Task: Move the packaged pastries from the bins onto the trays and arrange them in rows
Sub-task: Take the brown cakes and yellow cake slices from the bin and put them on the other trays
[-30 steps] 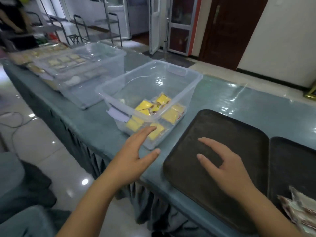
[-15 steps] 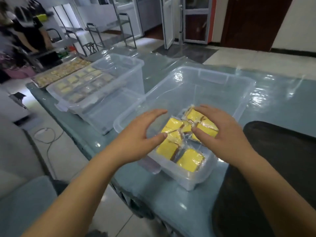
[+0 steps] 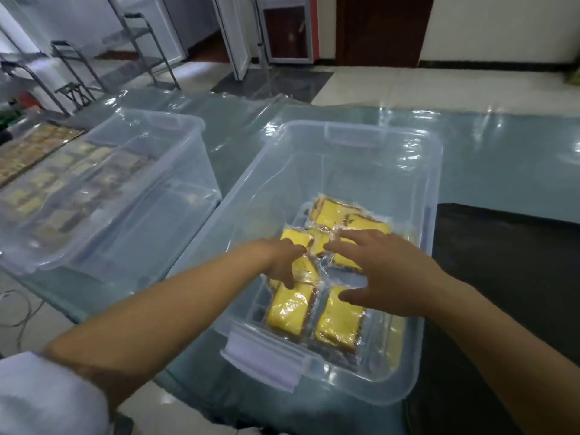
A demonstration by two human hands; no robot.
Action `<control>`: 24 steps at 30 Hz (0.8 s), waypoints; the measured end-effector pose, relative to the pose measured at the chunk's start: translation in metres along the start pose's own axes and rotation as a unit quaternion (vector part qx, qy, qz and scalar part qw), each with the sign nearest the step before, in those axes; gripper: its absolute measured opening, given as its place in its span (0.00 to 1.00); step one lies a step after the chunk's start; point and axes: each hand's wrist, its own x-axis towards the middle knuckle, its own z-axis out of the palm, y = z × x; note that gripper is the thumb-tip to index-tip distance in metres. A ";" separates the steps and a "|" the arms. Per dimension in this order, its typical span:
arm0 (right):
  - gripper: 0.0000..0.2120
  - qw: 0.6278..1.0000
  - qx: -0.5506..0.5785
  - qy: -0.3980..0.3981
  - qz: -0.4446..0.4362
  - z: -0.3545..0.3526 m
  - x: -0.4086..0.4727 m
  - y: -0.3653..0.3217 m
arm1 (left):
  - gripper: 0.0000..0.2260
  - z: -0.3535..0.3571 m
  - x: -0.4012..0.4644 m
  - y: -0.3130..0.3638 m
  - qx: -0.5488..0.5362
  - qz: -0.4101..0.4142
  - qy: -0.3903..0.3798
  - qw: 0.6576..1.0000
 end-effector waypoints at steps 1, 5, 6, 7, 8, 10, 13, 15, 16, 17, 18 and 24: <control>0.39 1.000 -0.013 -0.014 0.004 -0.001 0.000 -0.002 | 0.45 0.003 0.011 -0.001 0.020 -0.002 -0.012 1.000; 0.44 0.993 -0.069 -0.093 0.039 -0.005 0.003 -0.008 | 0.57 0.007 0.043 -0.005 0.042 0.006 -0.031 0.999; 0.45 0.988 -0.089 -0.117 0.049 -0.006 0.005 -0.009 | 0.58 0.007 0.047 -0.005 0.053 0.008 -0.021 0.998; 0.46 0.982 -0.105 -0.147 0.061 -0.008 0.009 -0.009 | 0.58 0.009 0.050 -0.006 0.057 0.010 -0.011 0.998; 0.47 0.974 -0.116 -0.181 0.075 -0.008 0.015 -0.011 | 0.58 0.013 0.053 -0.006 0.050 0.011 -0.005 0.999; 0.47 0.959 -0.112 -0.238 0.107 -0.003 0.034 -0.014 | 0.58 0.022 0.056 -0.004 0.019 0.013 0.007 1.000; 0.47 0.930 -0.088 -0.313 0.174 0.022 0.076 -0.021 | 0.59 0.029 0.061 -0.002 -0.008 0.020 0.017 1.000; 0.41 0.904 -0.083 -0.354 0.224 0.046 0.101 -0.018 | 0.60 0.030 0.064 -0.001 -0.032 0.027 0.006 0.999; 0.39 0.894 -0.080 -0.361 0.253 0.058 0.110 -0.013 | 0.60 0.030 0.064 0.000 -0.039 0.028 -0.002 0.999; 0.39 0.885 -0.069 -0.358 0.288 0.070 0.117 -0.008 | 0.61 0.031 0.064 0.000 -0.041 0.028 -0.006 0.999; 0.41 0.877 -0.056 -0.351 0.322 0.081 0.121 -0.003 | 0.61 0.032 0.065 0.000 -0.040 0.029 -0.006 0.999; 0.49 0.895 -0.036 -0.251 0.367 0.124 0.118 -0.001 | 0.64 0.037 0.068 0.003 -0.005 0.034 0.005 0.999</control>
